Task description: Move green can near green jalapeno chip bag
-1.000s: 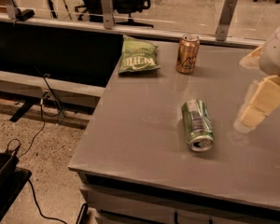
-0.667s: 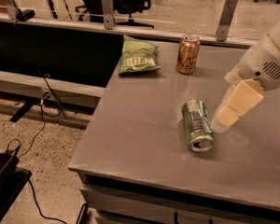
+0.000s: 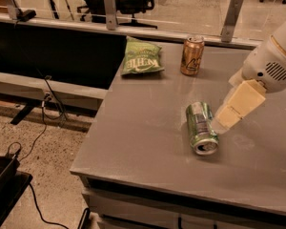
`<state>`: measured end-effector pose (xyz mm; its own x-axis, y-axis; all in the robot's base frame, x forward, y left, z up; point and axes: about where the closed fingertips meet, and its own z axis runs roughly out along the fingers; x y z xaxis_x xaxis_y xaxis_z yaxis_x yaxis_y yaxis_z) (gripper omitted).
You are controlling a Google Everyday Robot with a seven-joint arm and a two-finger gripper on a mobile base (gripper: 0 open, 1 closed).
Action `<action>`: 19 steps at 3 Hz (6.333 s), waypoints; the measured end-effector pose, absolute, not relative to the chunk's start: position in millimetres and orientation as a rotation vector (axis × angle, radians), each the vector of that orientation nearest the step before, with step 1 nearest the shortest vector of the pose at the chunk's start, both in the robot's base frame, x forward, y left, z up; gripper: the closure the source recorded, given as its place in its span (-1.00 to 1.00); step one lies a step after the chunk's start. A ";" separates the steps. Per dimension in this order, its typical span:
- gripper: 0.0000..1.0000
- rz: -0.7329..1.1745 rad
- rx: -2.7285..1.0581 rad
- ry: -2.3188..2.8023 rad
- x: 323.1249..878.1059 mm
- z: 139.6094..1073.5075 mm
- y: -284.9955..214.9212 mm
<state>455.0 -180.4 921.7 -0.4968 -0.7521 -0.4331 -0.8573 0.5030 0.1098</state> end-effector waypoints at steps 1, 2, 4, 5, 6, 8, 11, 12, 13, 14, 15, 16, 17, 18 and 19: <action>-1.00 0.403 -1.313 2.431 449.8 917.2 -175.8; -1.00 0.328 -1.228 2.476 439.5 899.6 -164.7; -1.00 0.268 -1.143 2.599 429.8 870.0 -145.5; -0.63 0.261 -1.149 2.641 427.7 860.2 -136.6; -0.19 0.261 -1.158 2.674 428.9 850.2 -131.6; 0.76 0.261 -1.181 2.723 432.4 834.3 -128.9; 1.00 0.191 -1.125 2.571 465.6 896.6 -151.2; 1.00 0.187 -1.134 2.567 465.8 896.0 -149.9; 1.00 0.186 -1.141 2.555 487.3 889.1 -141.1; 1.00 0.190 -1.165 2.544 517.3 884.3 -125.1; 1.00 0.196 -1.179 2.533 543.9 885.4 -105.9; 1.00 0.179 -1.159 2.557 568.0 888.2 -99.9; 1.00 0.184 -1.137 2.603 589.0 882.7 -97.8; 0.70 0.190 -1.141 2.615 600.0 880.4 -89.5; 0.24 0.189 -1.148 2.620 606.3 877.1 -76.5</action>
Offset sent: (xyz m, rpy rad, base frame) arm -0.0299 0.0265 -0.0463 -0.1003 -0.0518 -0.2158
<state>606.3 -76.5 877.1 -0.6478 -0.7002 -0.2999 -0.7360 0.6769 0.0093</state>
